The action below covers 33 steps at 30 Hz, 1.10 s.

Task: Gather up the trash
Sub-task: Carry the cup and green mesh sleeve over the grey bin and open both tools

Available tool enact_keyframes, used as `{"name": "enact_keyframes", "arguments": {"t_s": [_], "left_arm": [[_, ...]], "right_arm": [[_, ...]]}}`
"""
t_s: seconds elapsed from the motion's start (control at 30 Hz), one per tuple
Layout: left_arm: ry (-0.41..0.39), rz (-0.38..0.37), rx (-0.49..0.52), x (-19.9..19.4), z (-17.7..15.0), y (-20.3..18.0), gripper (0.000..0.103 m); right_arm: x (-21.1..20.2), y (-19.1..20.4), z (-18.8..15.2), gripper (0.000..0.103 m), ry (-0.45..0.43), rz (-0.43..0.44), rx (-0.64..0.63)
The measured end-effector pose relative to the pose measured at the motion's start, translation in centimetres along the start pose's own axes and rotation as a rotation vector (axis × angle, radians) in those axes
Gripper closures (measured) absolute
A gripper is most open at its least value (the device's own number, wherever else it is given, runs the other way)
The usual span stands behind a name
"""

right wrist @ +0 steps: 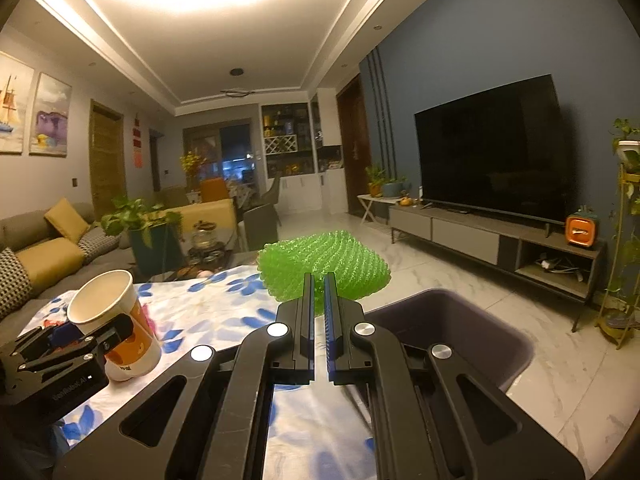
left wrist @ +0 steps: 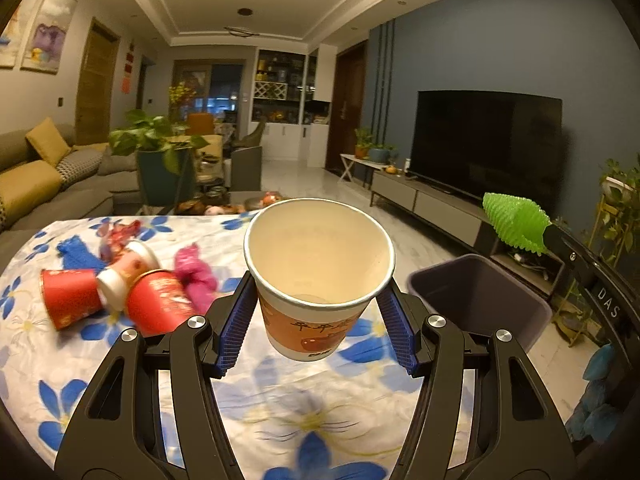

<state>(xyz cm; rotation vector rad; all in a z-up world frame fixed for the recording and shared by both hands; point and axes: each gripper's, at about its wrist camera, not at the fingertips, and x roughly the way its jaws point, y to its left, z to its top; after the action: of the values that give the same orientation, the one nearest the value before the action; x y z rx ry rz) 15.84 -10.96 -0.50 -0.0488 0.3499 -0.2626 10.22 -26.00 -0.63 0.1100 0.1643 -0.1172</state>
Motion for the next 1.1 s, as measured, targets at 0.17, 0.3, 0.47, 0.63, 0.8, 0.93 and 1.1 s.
{"name": "enact_keyframes", "arguments": {"t_s": [0.17,0.3,0.47,0.63,0.8,0.93,1.1], "left_arm": [[-0.003,-0.039,0.022,1.0,0.5,-2.6,0.044],[-0.002,-0.076,0.037,1.9,0.7,-4.3,0.044],[-0.006,-0.113,0.06,3.0,0.9,-6.2,0.044],[-0.009,-0.154,0.069,4.4,1.1,-8.5,0.044],[-0.012,-0.187,0.077,5.4,1.0,-10.2,0.044],[-0.012,-0.202,0.084,6.2,1.1,-11.1,0.043],[-0.01,-0.219,0.091,7.0,1.0,-11.9,0.043]], "right_arm": [[-0.2,-2.3,0.4,0.098,-0.014,-0.043,0.009],[0.0,-4.2,0.4,0.098,-0.014,-0.069,0.022],[0.0,-6.1,0.4,0.098,-0.018,-0.106,0.033],[0.3,-7.3,0.3,0.098,-0.012,-0.126,0.042],[0.9,-8.2,0.1,0.098,-0.004,-0.132,0.047],[1.1,-8.8,-0.1,0.098,0.006,-0.131,0.051],[1.6,-9.0,-0.2,0.098,0.018,-0.123,0.055]]}}
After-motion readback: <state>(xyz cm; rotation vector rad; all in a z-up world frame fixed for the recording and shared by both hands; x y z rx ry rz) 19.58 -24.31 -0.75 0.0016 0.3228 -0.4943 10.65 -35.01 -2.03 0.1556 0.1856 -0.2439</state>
